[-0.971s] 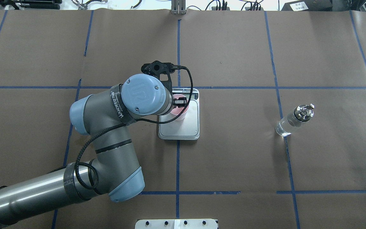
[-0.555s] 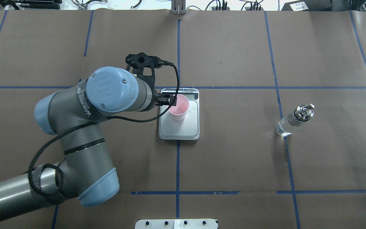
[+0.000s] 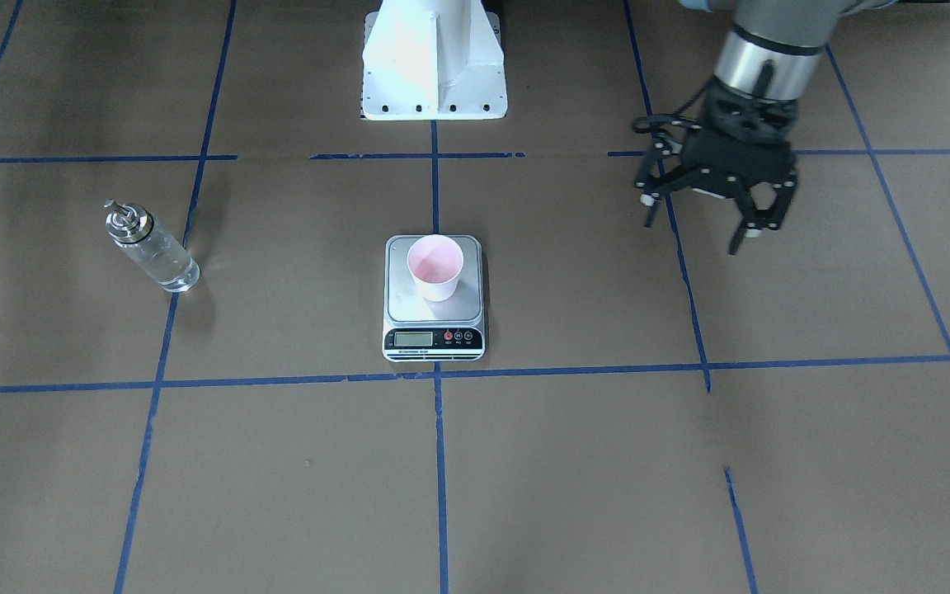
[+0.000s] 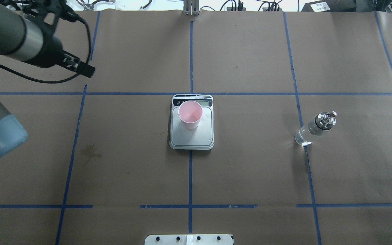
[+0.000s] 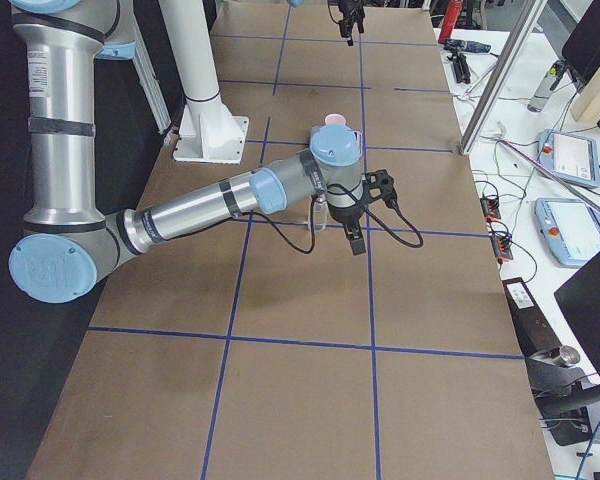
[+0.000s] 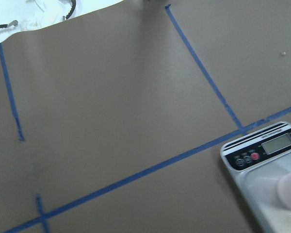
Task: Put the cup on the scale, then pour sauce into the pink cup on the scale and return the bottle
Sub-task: 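Release the cup and withdraw the left gripper, then reach the right gripper to the glass sauce bottle and grasp it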
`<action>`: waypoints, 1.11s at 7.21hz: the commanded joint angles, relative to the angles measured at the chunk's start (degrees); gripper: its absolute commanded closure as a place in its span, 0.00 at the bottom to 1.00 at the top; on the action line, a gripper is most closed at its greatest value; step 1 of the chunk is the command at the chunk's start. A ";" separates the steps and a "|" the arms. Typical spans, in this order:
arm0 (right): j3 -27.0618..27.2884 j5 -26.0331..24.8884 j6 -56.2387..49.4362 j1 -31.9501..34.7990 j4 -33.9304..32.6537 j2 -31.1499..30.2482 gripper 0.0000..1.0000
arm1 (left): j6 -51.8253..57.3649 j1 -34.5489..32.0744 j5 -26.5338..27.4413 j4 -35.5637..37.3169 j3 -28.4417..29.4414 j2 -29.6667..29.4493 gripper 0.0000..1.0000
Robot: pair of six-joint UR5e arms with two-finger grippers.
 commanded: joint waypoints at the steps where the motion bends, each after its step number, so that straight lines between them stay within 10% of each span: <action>1: 9.56 0.07 19.14 -5.37 -0.07 -0.65 0.00 | 18.11 -20.92 -11.10 0.21 1.82 10.76 0.00; 3: 17.48 -6.12 35.06 -16.67 0.54 -0.75 0.00 | 22.21 -29.58 -15.28 0.13 9.71 16.94 0.00; 8: 20.07 -45.31 58.14 -48.61 17.72 -12.40 0.00 | 25.91 -30.33 -16.69 -1.37 9.31 20.03 0.00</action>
